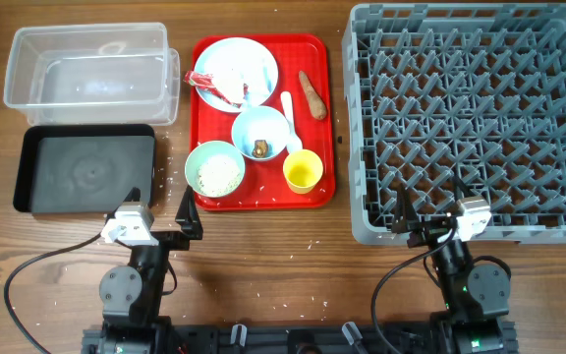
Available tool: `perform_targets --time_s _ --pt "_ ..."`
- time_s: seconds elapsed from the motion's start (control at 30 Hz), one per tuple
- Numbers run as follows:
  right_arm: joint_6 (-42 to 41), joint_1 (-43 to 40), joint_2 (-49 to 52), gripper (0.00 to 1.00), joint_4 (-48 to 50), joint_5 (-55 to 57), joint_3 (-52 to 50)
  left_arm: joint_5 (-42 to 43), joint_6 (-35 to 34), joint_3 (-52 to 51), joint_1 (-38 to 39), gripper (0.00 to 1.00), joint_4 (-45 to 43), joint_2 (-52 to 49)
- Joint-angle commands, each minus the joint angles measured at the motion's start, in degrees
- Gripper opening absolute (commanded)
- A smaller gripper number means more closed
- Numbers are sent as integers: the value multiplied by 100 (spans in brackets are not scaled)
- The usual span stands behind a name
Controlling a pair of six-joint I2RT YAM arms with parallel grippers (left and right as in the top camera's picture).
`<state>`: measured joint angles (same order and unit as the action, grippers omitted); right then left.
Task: Sort waste into correct bins and load items into the dishwasher rack
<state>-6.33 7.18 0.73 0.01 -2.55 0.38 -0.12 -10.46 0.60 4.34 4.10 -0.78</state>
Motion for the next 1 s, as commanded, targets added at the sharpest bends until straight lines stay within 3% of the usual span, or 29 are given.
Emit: perform_targets --time_s 0.0,0.97 --pt "17 -9 -9 100 15 -26 -9 68 -50 -28 -11 100 17 44" --pt "315 -9 2 100 35 -221 -9 68 -50 -28 -11 100 15 44"
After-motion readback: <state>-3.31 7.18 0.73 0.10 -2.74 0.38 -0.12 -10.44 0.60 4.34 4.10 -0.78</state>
